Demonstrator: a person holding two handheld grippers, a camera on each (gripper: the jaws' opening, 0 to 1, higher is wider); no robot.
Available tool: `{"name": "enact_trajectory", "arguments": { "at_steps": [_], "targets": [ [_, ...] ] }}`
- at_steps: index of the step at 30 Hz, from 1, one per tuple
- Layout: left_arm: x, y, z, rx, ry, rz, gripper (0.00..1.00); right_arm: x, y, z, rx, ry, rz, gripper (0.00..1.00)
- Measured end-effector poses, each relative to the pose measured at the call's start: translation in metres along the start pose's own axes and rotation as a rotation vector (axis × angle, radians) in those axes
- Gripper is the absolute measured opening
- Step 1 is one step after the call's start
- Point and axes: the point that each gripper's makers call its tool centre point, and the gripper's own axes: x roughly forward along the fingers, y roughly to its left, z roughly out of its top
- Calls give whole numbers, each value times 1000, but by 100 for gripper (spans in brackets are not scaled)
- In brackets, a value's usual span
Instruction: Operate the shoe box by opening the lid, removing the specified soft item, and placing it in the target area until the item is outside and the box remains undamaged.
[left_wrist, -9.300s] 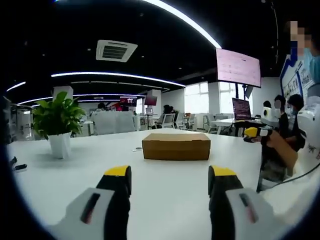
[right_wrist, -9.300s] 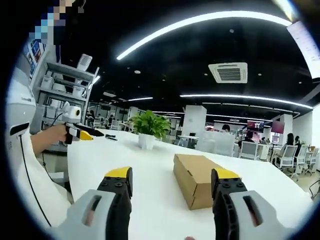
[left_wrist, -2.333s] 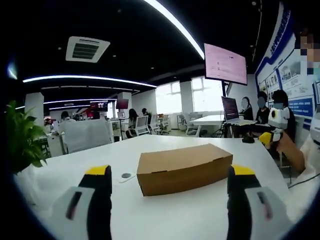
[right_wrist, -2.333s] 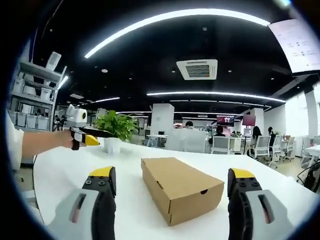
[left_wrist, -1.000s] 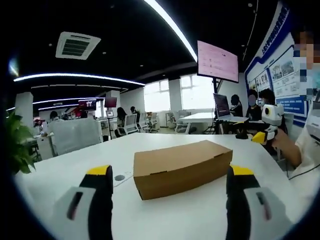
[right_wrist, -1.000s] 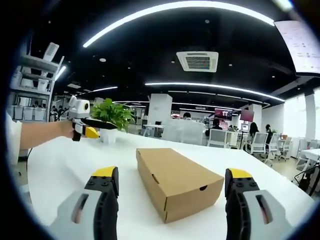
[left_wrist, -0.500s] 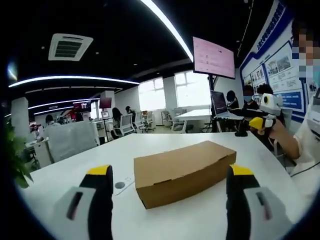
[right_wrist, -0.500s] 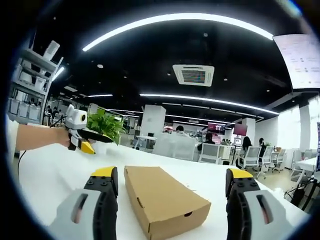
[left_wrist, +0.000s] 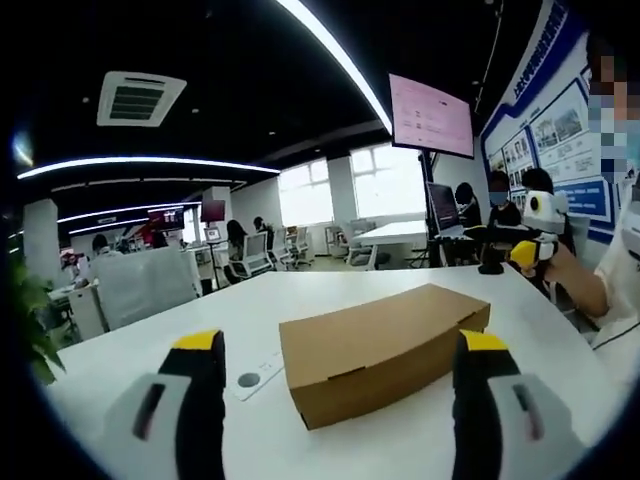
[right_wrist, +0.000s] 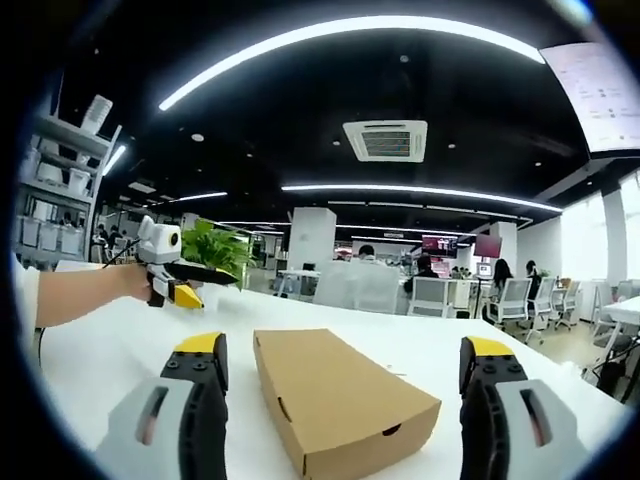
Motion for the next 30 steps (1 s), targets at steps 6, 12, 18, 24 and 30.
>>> {"name": "enact_trajectory", "arguments": {
  "at_steps": [6,12,18,24,30],
  "targets": [
    [6,1,-10,-19,11,-2,94,1,-7,-14,43,30,-3,99],
    [8,3,-8,-24,-4,-31,97,-3,-13,-25,34,42,-39,99],
    [14,3,-15,-14,35,-49,98,-1,-19,-34,17,67,-52,99],
    [25,12,-30,1,88,-58,99,0,-17,-42,15,73,-50,100],
    [33,8,-25,-17,35,-65,99,3,-22,-53,48,114,-57,100]
  ]
}}
